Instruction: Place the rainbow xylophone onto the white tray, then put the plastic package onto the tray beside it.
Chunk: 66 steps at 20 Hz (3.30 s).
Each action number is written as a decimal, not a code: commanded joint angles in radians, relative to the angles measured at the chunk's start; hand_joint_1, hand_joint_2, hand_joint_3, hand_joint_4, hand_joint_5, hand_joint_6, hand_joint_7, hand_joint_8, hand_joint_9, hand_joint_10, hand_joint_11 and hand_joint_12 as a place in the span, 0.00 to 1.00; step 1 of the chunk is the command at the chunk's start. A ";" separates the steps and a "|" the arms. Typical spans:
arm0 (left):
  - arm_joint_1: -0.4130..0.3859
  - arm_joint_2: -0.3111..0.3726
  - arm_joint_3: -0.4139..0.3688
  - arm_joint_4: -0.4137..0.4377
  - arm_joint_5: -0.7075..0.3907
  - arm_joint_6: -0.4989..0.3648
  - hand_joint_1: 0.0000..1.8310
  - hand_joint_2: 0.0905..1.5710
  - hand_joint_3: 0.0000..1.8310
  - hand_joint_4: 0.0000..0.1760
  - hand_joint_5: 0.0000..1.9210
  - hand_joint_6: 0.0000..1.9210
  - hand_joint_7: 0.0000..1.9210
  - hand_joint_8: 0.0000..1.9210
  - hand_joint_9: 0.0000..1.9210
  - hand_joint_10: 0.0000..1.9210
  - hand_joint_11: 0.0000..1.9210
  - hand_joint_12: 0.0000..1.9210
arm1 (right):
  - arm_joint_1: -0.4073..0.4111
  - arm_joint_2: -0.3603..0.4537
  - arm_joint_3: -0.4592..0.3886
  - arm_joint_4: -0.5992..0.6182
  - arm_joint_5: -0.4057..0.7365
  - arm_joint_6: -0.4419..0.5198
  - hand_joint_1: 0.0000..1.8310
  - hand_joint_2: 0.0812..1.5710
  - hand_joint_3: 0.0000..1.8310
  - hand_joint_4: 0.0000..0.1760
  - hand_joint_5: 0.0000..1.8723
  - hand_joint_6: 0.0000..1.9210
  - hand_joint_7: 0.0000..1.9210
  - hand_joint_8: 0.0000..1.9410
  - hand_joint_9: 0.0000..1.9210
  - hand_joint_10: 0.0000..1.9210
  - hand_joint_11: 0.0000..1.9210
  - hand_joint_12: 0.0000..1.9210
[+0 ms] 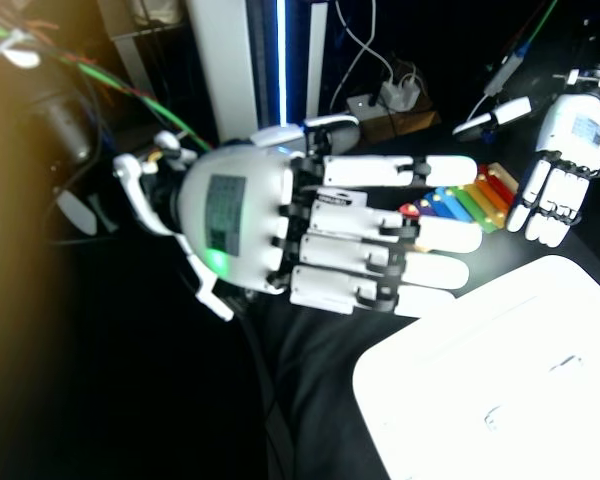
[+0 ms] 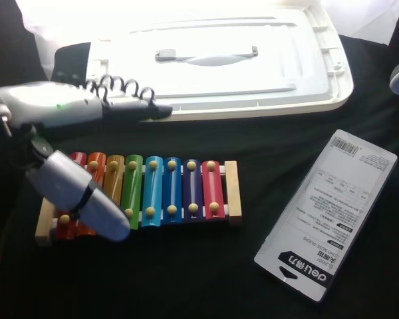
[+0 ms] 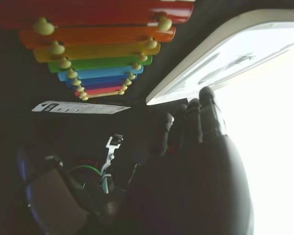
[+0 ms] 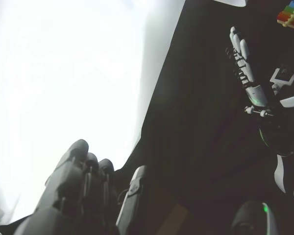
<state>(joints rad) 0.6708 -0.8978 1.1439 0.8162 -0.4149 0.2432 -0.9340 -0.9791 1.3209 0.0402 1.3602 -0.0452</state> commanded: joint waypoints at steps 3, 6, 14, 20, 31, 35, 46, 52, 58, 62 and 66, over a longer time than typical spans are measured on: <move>0.012 0.000 -0.011 -0.056 -0.065 0.023 0.29 0.32 0.00 0.58 0.00 0.00 0.00 0.00 0.00 0.00 0.00 0.05 | 0.005 -0.004 0.000 0.035 0.110 0.011 0.42 0.35 0.00 0.97 0.23 0.00 0.05 0.00 0.02 0.00 0.00 0.09; 0.026 -0.001 -0.019 -0.058 -0.068 0.026 0.28 0.32 0.00 0.75 0.00 0.00 0.00 0.00 0.00 0.00 0.00 0.00 | 0.005 -0.006 0.000 0.035 0.110 0.011 0.43 0.40 0.01 0.93 0.24 0.00 0.05 0.00 0.02 0.00 0.00 0.10; 0.049 0.000 -0.029 -0.063 -0.069 0.038 0.26 0.32 0.00 0.72 0.00 0.00 0.00 0.00 0.00 0.00 0.00 0.00 | 0.005 -0.008 0.000 0.035 0.110 0.011 0.42 0.37 0.00 0.86 0.24 0.00 0.05 0.00 0.02 0.00 0.00 0.10; 0.058 -0.006 -0.016 -0.062 -0.024 0.047 0.26 0.32 0.00 0.49 0.00 0.00 0.00 0.00 0.00 0.00 0.00 0.00 | 0.005 -0.009 -0.001 0.035 0.110 0.011 0.43 0.39 0.00 0.90 0.24 0.00 0.05 0.00 0.02 0.00 0.00 0.09; 0.089 -0.023 -0.009 -0.056 0.002 0.048 0.25 0.34 0.01 0.20 0.00 0.00 0.00 0.00 0.01 0.00 0.05 0.03 | 0.005 -0.011 -0.001 0.035 0.110 0.011 0.41 0.42 0.00 0.93 0.25 0.00 0.06 0.00 0.03 0.00 0.00 0.12; 0.094 -0.036 0.000 -0.049 0.026 0.052 0.25 0.35 0.00 0.06 0.00 0.00 0.00 0.00 0.01 0.00 0.04 0.03 | 0.005 -0.010 -0.002 0.035 0.111 0.011 0.40 0.41 0.00 0.88 0.25 0.00 0.06 0.00 0.03 0.00 0.00 0.14; 0.096 -0.073 0.016 -0.050 0.073 0.088 0.27 0.34 0.00 0.02 0.00 0.00 0.00 0.00 0.02 0.00 0.03 0.04 | 0.005 -0.010 -0.005 0.031 0.111 0.011 0.41 0.42 0.00 0.85 0.25 0.00 0.07 0.00 0.04 0.00 0.00 0.14; 0.102 -0.100 0.036 -0.050 0.099 0.096 0.33 0.35 0.00 0.10 0.00 0.00 0.02 0.01 0.05 0.01 0.07 0.07 | 0.005 -0.007 -0.008 0.028 0.114 0.011 0.40 0.43 0.00 0.89 0.24 0.00 0.06 0.00 0.03 0.00 0.00 0.13; 0.115 -0.107 0.043 -0.052 0.108 0.097 0.51 0.45 0.00 0.23 0.04 0.00 0.12 0.00 0.15 0.00 0.07 0.21 | 0.005 -0.007 -0.010 0.024 0.119 0.011 0.37 0.44 0.00 0.79 0.24 0.00 0.08 0.00 0.05 0.00 0.00 0.21; 0.119 -0.108 0.045 -0.054 0.109 0.097 0.57 0.52 0.00 0.40 0.09 0.00 0.22 0.00 0.22 0.00 0.09 0.31 | 0.005 -0.007 -0.010 0.020 0.123 0.011 0.38 0.47 0.00 0.75 0.23 0.00 0.08 0.00 0.05 0.00 0.00 0.22; 0.121 -0.108 0.045 -0.055 0.109 0.097 0.58 0.58 0.00 0.32 0.16 0.00 0.26 0.00 0.27 0.00 0.11 0.38 | 0.005 -0.007 -0.010 0.019 0.124 0.011 0.39 0.50 0.00 0.66 0.23 0.00 0.09 0.00 0.06 0.00 0.00 0.27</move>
<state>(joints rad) 0.7788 -0.9882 1.1904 0.7410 -0.3264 0.3485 -0.9340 -0.9886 1.3125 0.0277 1.3640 -0.0452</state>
